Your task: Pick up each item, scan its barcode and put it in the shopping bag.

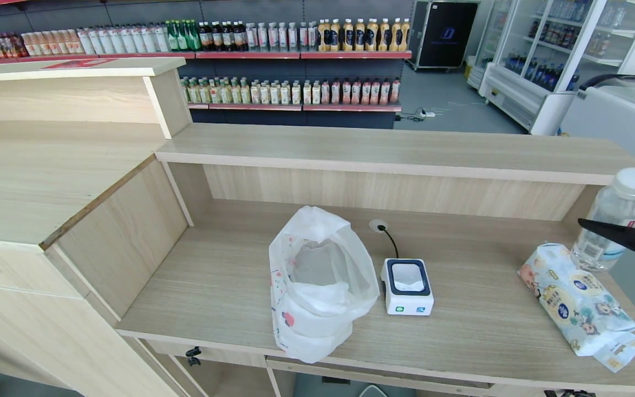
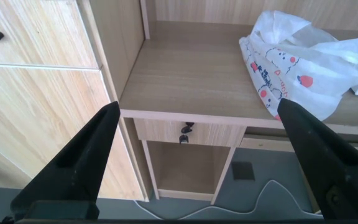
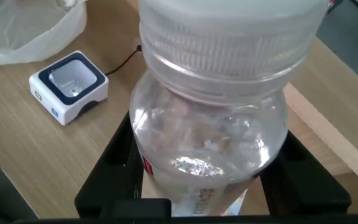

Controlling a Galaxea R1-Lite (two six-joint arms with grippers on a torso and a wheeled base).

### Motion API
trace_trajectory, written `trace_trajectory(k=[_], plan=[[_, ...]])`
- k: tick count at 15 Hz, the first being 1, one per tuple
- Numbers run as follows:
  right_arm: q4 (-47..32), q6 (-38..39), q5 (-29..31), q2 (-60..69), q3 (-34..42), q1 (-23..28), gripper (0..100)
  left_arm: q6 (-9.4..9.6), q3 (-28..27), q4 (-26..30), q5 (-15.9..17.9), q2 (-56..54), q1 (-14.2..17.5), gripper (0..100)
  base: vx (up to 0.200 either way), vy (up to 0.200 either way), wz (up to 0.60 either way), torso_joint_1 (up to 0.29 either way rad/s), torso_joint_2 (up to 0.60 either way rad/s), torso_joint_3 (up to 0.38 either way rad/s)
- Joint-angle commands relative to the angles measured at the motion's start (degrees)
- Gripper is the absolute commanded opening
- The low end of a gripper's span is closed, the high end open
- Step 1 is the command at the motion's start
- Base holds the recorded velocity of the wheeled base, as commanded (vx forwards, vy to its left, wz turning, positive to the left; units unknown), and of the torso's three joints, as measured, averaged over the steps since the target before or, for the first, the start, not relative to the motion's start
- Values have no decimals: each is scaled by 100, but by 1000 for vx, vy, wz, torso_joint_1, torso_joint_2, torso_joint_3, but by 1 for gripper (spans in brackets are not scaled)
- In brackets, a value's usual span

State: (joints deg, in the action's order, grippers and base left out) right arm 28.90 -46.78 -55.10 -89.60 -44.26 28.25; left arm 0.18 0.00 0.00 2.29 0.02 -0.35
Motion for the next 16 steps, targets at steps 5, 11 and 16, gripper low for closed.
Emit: trace_trajectory(k=[5, 11, 16], plan=[[-69, -745, 87, 4, -82, 58, 0, -1, 0, 0, -1, 6, 0, 100, 0, 0, 240, 2, 2, 0], [-43, -1475, 52, -778, -399, -627, 0, -1, 0, 0, -1, 6, 0, 100, 0, 0, 400, 2, 0, 0], [-52, -2231, -185, -1569, -548, -1032, 0, -1, 0, 0, -1, 6, 0, 100, 0, 0, 0, 0, 0, 0]])
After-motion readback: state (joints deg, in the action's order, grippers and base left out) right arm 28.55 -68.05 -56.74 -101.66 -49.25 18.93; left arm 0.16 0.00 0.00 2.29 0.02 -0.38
